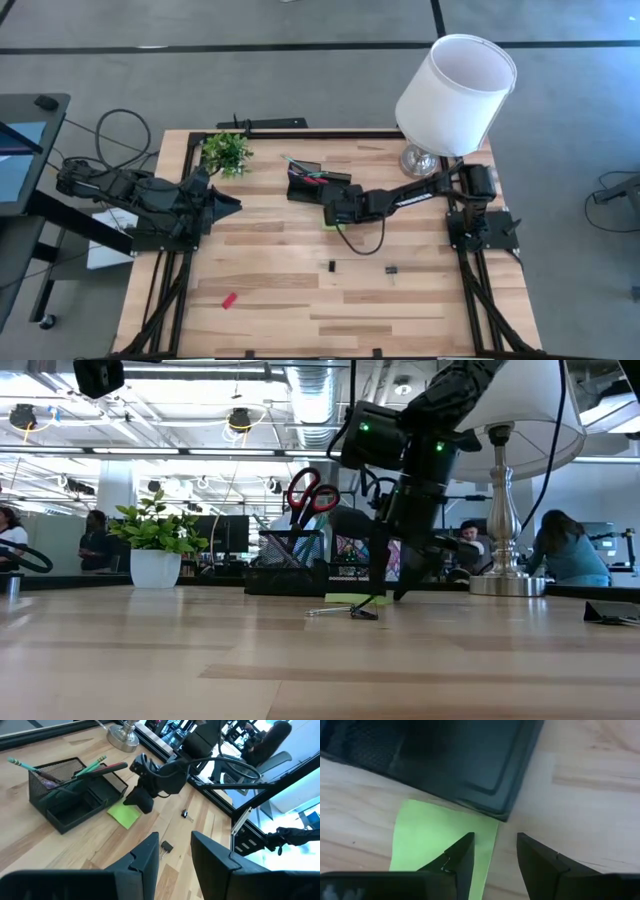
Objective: Pick and place office supplies into organizer
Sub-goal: Put the green sticky notes into the black desk organizer
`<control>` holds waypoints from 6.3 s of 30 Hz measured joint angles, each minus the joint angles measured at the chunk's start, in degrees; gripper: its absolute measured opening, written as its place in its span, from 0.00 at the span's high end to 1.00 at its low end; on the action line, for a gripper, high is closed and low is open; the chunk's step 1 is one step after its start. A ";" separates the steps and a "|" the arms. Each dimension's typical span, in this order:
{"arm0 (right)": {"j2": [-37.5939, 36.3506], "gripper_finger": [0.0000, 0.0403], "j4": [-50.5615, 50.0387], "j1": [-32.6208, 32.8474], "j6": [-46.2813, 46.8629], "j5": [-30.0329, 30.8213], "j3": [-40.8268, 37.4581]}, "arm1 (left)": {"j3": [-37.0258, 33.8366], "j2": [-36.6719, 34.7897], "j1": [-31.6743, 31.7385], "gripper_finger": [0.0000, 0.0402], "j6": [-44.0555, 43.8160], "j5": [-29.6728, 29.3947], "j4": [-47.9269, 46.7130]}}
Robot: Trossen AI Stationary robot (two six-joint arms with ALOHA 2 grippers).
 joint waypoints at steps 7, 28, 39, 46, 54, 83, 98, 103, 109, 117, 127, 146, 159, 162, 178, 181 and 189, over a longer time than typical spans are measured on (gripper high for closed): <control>0.63 0.67 -2.53 1.35 0.17 0.21 3.34 | 0.00 0.00 0.00 0.73 -0.67 0.00 -0.01; 2.11 0.66 -3.92 2.19 -2.73 0.92 9.04 | 0.00 0.02 0.00 0.73 -1.86 2.58 -0.19; 8.21 0.67 1.97 3.40 0.40 0.23 10.94 | 0.00 0.02 0.00 0.73 -1.84 2.58 -1.30; 8.48 0.76 2.51 3.65 0.17 -0.41 11.12 | 0.00 0.02 0.00 0.73 -1.79 2.58 -2.08; 8.54 0.98 4.43 4.44 -0.70 0.93 10.92 | 0.00 0.02 0.00 0.73 -1.79 2.56 -2.19; 4.85 0.94 13.69 5.85 -22.35 -3.27 18.70 | 0.00 0.00 0.00 0.73 -1.79 3.10 -2.53; 4.82 0.52 9.19 4.41 -60.15 -15.39 18.78 | 0.00 0.00 0.00 0.73 -1.62 3.30 -3.33; 6.51 0.42 7.48 1.74 -70.83 -15.43 18.80 | 0.00 0.02 -0.02 0.73 -1.80 3.29 -3.33; 10.67 0.40 8.26 -1.74 -71.89 -21.07 18.80 | 0.00 0.05 0.00 0.73 -1.86 3.06 -3.50; 15.47 0.43 11.24 -2.92 -71.44 -21.22 19.77 | 0.00 1.00 0.00 0.73 -2.05 2.71 -6.85; 17.89 0.67 13.25 2.57 -64.83 -23.75 20.20 | -0.02 1.94 0.00 0.73 -2.00 2.55 -7.67; 17.57 0.97 2.37 0.32 -54.10 -21.02 30.64 | -0.02 1.90 0.00 0.73 -1.62 2.85 -7.54; 17.13 0.66 -13.41 3.91 -68.92 -25.68 45.45 | -0.02 1.90 0.00 0.73 -1.11 4.16 -7.57; 17.13 0.56 -14.14 5.63 -77.89 -25.54 45.44 | -0.02 1.90 0.00 0.73 -0.72 4.20 -7.57; 18.77 0.34 -12.32 3.18 -81.17 -23.26 45.28 | -0.02 1.90 0.00 0.73 1.69 3.52 -7.72; 20.83 0.34 -8.82 2.89 -81.91 -22.96 45.49 | -0.02 1.89 0.00 0.73 2.28 2.68 -7.69; 25.14 0.34 -7.70 1.77 -79.38 -22.82 47.47 | -0.02 1.90 0.00 0.73 2.30 2.54 -7.95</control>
